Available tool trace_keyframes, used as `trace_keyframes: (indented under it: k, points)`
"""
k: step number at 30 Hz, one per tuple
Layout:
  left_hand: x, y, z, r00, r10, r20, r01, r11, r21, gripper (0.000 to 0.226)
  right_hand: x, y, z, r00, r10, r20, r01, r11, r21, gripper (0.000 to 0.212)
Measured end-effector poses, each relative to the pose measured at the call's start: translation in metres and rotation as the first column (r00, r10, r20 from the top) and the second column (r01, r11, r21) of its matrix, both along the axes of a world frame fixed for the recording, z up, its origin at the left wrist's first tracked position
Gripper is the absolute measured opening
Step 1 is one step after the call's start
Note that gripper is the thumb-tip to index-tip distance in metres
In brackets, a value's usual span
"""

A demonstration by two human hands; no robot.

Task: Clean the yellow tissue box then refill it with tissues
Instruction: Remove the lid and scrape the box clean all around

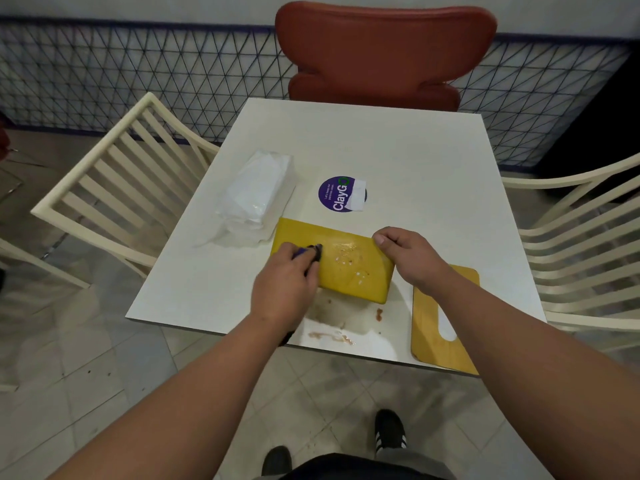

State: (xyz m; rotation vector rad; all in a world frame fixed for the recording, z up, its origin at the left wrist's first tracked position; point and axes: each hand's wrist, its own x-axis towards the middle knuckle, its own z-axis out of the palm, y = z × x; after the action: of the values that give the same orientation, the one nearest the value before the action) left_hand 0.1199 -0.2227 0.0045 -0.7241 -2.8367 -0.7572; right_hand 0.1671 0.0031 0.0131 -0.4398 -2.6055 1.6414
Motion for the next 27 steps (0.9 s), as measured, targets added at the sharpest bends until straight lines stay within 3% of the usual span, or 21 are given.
trace_keyframes:
  k: [2, 7, 12, 17, 22, 24, 27]
  points:
    - [-0.010, -0.006, 0.001, 0.996, 0.083, 0.011, -0.084, 0.996, 0.040, 0.032, 0.000, 0.001, -0.002, 1.000, 0.002, -0.002, -0.002, 1.000, 0.005, 0.024]
    - [0.001, -0.004, 0.001, 0.993, -0.114, -0.013, 0.113, 0.993, -0.039, 0.030, -0.002, 0.002, -0.001, 1.000, 0.008, -0.030, -0.006, 0.999, 0.047, 0.023]
    - [-0.025, -0.019, 0.003, 0.988, 0.145, 0.057, -0.148, 0.987, 0.065, 0.031, 0.000, 0.001, -0.001, 0.999, 0.027, -0.042, -0.023, 0.996, 0.087, 0.022]
    - [-0.001, 0.000, 0.005, 0.990, -0.141, -0.008, 0.140, 0.990, -0.028, 0.030, 0.001, -0.002, 0.000, 0.997, 0.056, -0.048, -0.050, 0.992, 0.116, 0.021]
    - [-0.027, -0.012, 0.008, 0.995, 0.101, 0.006, -0.101, 0.995, 0.022, 0.031, 0.003, 0.001, -0.001, 0.997, 0.066, -0.040, -0.062, 0.993, 0.102, 0.022]
    - [-0.022, -0.003, 0.008, 0.997, 0.068, -0.022, -0.068, 0.998, 0.006, 0.030, 0.003, 0.001, -0.001, 0.997, 0.069, -0.038, -0.065, 0.993, 0.102, 0.022]
    - [0.002, 0.022, 0.008, 0.992, -0.115, -0.055, 0.114, 0.993, -0.019, 0.029, 0.003, 0.000, -0.002, 0.997, 0.072, -0.041, -0.066, 0.990, 0.123, 0.021]
